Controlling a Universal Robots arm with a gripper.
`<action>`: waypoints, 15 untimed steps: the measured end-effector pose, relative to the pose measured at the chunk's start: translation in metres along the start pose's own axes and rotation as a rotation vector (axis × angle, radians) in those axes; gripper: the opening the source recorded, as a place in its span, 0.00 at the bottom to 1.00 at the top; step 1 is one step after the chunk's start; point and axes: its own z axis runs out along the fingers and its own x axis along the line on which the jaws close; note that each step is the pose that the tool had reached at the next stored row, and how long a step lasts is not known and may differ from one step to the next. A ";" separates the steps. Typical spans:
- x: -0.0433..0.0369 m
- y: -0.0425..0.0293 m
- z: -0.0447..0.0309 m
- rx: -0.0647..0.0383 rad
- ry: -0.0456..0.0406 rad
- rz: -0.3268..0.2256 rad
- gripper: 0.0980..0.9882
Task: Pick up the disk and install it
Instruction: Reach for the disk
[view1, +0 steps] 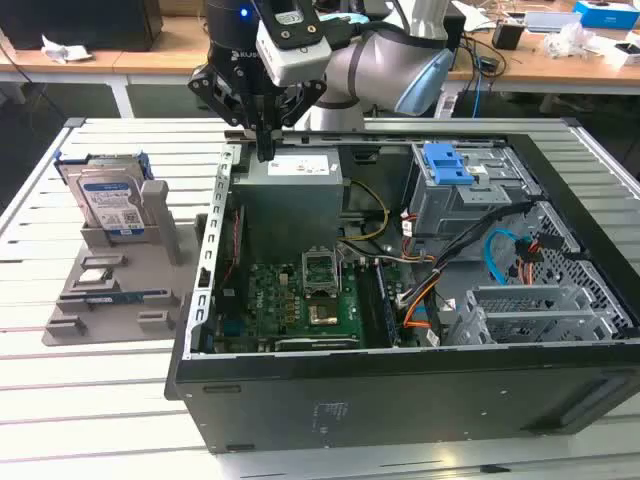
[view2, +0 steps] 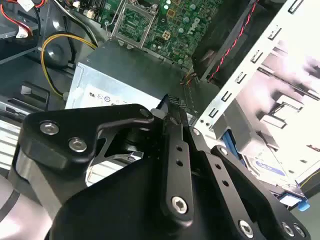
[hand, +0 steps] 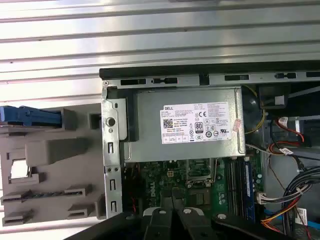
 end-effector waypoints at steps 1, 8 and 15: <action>0.0006 0.0000 0.0000 0.000 -0.0001 0.000 0.01; 0.0363 -0.0027 -0.0010 0.000 0.0000 0.000 0.01; 0.0715 -0.0053 -0.0019 0.000 -0.0001 0.000 0.01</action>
